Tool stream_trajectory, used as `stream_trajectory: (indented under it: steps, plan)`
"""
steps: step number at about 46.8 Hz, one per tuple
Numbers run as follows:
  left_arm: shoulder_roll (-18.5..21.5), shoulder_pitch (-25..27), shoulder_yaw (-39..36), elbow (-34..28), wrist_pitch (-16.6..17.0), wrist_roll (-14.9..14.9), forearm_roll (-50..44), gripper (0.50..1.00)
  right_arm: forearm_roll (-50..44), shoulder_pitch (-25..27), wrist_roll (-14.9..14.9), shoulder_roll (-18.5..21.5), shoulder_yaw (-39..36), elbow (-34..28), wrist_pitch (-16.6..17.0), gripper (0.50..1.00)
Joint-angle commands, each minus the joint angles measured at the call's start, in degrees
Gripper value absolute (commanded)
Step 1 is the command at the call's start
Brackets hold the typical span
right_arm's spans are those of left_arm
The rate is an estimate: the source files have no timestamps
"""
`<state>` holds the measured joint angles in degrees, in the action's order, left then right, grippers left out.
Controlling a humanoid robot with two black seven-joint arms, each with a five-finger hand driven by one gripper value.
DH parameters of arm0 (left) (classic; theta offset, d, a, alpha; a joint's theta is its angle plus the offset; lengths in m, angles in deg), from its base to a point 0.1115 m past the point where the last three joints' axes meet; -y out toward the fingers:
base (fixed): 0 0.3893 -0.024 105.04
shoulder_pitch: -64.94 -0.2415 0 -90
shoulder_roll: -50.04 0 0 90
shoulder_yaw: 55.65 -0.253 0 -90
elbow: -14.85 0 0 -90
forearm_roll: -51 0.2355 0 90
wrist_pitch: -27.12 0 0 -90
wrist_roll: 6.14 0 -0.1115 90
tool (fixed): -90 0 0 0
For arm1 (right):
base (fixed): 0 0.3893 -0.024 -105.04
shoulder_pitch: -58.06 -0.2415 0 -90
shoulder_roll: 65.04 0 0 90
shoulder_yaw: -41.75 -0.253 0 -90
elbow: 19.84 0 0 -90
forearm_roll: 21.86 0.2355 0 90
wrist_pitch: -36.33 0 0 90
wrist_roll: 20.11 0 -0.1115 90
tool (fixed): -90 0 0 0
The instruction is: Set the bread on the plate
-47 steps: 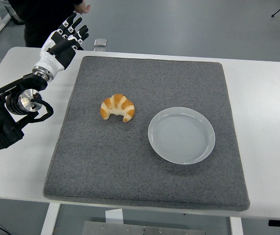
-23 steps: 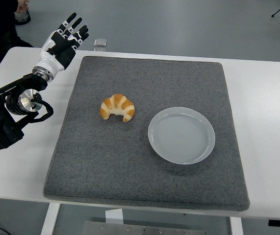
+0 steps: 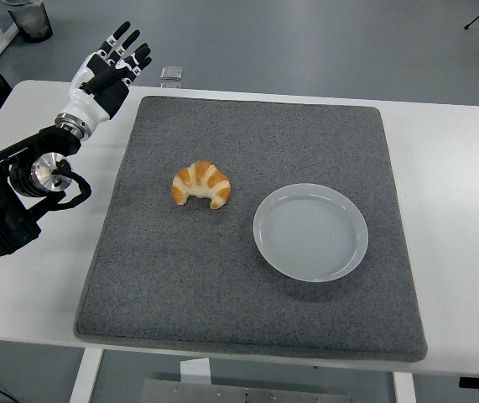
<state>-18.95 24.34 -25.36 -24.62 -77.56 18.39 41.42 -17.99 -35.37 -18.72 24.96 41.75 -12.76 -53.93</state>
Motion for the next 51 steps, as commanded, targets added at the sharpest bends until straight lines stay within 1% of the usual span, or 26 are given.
stream_trajectory:
  steps: [1, 21, 30, 35, 41, 44, 51]
  plan:
    - [0.0, 0.0, 0.0, 0.0, 0.0, 0.0, 0.0, 0.999, 0.0, 0.0, 0.0, 0.0, 0.0, 0.0, 0.0, 0.952]
    - [0.0, 0.2, -0.1, -0.2, 0.1, 0.0, 0.0, 0.999, 0.0, 0.0, 0.0, 0.0, 0.0, 0.0, 0.0, 0.952]
    - [0.6, 1.1, -0.2, -1.0, 2.0, -0.4, 0.1, 0.996, 0.0, 0.0, 0.0, 0.0, 0.1, 0.0, 0.0, 0.952]
    - [3.1, 3.8, -1.1, -3.8, 3.9, -1.1, 0.1, 0.996, 0.0, 0.0, 0.0, 0.0, 0.0, 0.0, 0.0, 0.952]
    - [5.4, 9.2, -6.6, -7.4, 6.7, -1.4, 0.1, 0.994, 0.0, 0.0, -0.1, 0.0, 0.0, 0.0, 0.0, 0.952]
    - [6.1, 12.9, -11.8, -8.7, 7.4, -1.4, 0.1, 0.994, 0.0, 0.0, 0.0, 0.0, 0.0, 0.0, 0.0, 0.952]
    - [6.9, 23.6, -27.0, -10.4, 7.5, -1.4, 0.7, 0.994, 0.0, 0.0, 0.0, 0.0, 0.0, 0.0, 0.0, 0.952]
